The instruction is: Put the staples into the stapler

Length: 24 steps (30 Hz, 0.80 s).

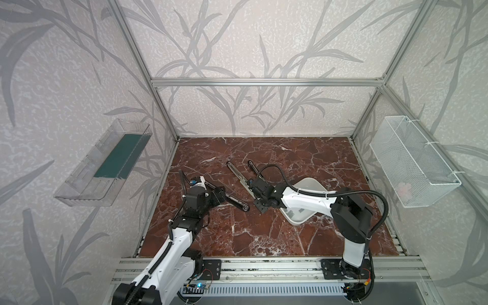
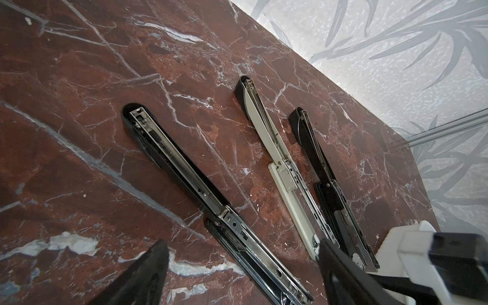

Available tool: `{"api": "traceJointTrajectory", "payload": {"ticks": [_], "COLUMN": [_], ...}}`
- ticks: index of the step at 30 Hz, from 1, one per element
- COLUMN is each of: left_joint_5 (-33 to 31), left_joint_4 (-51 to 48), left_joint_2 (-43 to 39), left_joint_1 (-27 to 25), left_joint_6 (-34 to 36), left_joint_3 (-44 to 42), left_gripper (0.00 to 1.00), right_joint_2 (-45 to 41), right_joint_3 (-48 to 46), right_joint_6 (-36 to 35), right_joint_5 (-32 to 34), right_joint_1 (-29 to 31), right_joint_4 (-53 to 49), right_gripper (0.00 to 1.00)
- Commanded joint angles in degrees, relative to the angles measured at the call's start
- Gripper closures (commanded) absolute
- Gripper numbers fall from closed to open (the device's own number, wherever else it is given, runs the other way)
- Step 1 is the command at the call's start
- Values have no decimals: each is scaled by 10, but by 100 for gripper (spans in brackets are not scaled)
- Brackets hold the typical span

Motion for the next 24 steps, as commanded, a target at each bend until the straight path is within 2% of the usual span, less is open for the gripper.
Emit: {"api": "traceJointTrajectory", "payload": {"ticks": [1,4,14,16,20,24], "left_joint_5": [-8,-8,-9,-9,-8,-4], "left_joint_4": [-3,-1,0,2,2,6], "left_joint_2": [0,1,2,1,1,2], "left_joint_1": [0,0,0,-1,-1,-1], "left_joint_6": [5,5,2,1,0,0], "left_joint_3": [9,10,8,8,9,8], "left_gripper": [11,11,11,11,11,11], "right_joint_2": [17,23,33,36,40,29], "right_joint_3": [-13,-21,-34,-35,-40,-52], "right_joint_6": [39,51,63,66,76,89], "right_joint_5": [-5,1,-31,-37,-41,-53], "right_joint_1": [-12,-23,-34,-33,-33,-32], "right_joint_4": [-23,-24,-11,-7,-9,-1], "right_gripper": [68,62,62,66,78,82]}}
